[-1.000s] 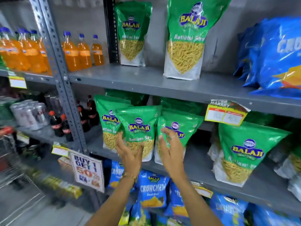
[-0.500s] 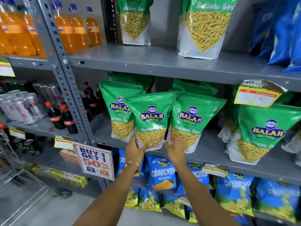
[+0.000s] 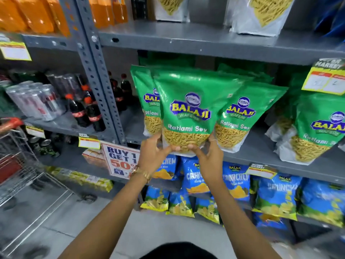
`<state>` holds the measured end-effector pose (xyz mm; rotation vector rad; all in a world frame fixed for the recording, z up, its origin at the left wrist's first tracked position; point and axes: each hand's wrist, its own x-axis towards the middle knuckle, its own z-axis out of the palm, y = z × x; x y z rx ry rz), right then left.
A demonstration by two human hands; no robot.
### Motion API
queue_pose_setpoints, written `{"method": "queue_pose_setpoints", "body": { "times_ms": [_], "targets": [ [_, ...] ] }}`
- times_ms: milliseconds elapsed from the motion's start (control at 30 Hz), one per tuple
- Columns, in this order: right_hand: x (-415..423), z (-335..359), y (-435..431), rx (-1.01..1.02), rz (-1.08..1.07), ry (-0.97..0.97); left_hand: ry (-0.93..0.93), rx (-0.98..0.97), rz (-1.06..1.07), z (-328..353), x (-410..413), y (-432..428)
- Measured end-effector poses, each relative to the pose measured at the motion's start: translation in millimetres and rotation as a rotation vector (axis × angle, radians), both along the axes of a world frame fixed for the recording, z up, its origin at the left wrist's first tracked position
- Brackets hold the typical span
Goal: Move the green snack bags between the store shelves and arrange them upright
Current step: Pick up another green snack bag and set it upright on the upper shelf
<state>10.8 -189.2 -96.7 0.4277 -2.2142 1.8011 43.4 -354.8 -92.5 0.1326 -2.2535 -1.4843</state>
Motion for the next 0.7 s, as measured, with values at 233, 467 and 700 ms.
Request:
{"method": "queue_pose_setpoints", "body": {
  "times_ms": [233,467,700],
  "targets": [
    [-0.4,134.7,-6.4,-0.12,-0.038,0.41,0.316,-0.216,0.044,132.3,3.2,-16.8],
    [-35.3,234.9,-21.2,-0.071,-0.088,0.604,0.523,-0.387,0.043,236.1,-24.2,-35.9],
    [-103.1,262.0,-51.0,0.112,-0.123,0.51,0.317,-0.405,-0.001,264.7,-90.1,-58.9]
  ]
}}
